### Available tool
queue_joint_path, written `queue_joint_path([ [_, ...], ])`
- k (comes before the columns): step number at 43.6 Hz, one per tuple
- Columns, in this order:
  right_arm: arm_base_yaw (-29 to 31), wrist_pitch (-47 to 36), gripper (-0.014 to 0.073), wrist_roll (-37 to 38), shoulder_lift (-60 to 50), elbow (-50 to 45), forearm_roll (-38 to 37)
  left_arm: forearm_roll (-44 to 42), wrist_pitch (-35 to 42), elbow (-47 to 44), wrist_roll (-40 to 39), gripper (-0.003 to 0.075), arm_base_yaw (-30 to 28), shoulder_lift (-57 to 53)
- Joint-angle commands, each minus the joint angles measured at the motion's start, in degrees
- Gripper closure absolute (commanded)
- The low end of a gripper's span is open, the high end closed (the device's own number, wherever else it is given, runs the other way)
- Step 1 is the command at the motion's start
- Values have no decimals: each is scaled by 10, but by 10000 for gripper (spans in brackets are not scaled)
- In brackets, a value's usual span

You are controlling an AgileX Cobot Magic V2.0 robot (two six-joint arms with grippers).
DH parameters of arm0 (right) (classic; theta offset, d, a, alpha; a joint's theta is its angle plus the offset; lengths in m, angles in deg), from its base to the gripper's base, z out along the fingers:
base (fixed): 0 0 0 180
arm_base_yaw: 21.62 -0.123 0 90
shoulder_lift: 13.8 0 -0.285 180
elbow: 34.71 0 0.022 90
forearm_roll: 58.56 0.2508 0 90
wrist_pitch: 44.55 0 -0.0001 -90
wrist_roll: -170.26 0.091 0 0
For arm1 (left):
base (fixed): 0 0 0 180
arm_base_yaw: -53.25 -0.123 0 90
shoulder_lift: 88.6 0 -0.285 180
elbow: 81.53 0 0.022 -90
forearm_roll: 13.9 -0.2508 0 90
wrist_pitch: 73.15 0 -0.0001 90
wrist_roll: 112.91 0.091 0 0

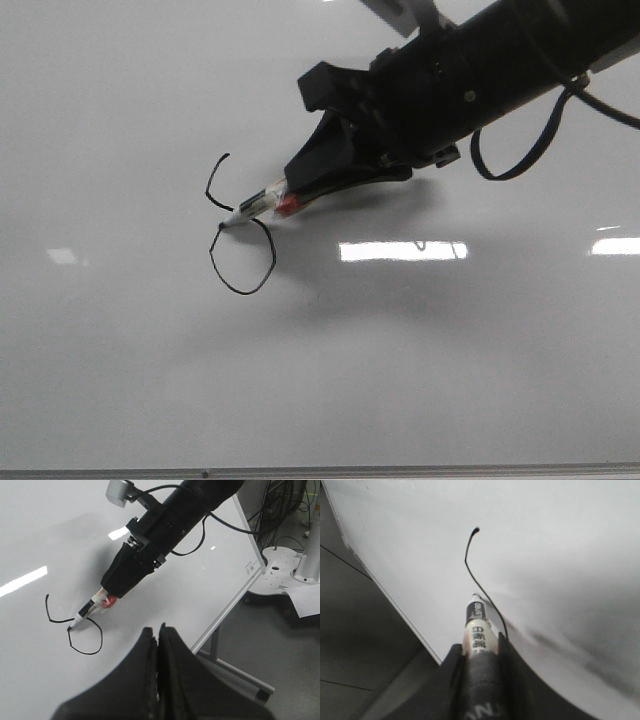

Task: Write number 8 on whiteboard

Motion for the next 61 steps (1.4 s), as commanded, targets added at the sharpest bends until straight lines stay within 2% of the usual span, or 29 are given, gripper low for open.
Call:
queue_joint_path([
  [1,32,-15,660,-5,-40,19,3,7,43,15,-6,741,-1,2],
  [8,68,17,660,2,-58,20,-1,7,43,15,-6,741,-1,2],
  [12,69,19,660,2,-65,21,0,7,43,15,-6,741,-1,2],
  [20,56,14,660,1,-65,22,17,7,43,15,-6,741,-1,2],
  [32,34,5,660,-42,-57,31,70,7,43,15,-6,741,-1,2],
  [42,-5,5,653,-41,-21,58,56,7,42,15,-6,741,-1,2],
  [51,-7,103,652,-56,-70,58,43,7,44,15,-6,741,-1,2],
  [53,-7,113,652,-65,-91,59,30,15,49,15,-6,741,-1,2],
  [56,-7,119,652,-71,-120,61,-29,15,53,16,-6,741,-1,2],
  [61,-23,147,652,-71,-166,61,-177,-12,5,44,-6,735,-1,18],
])
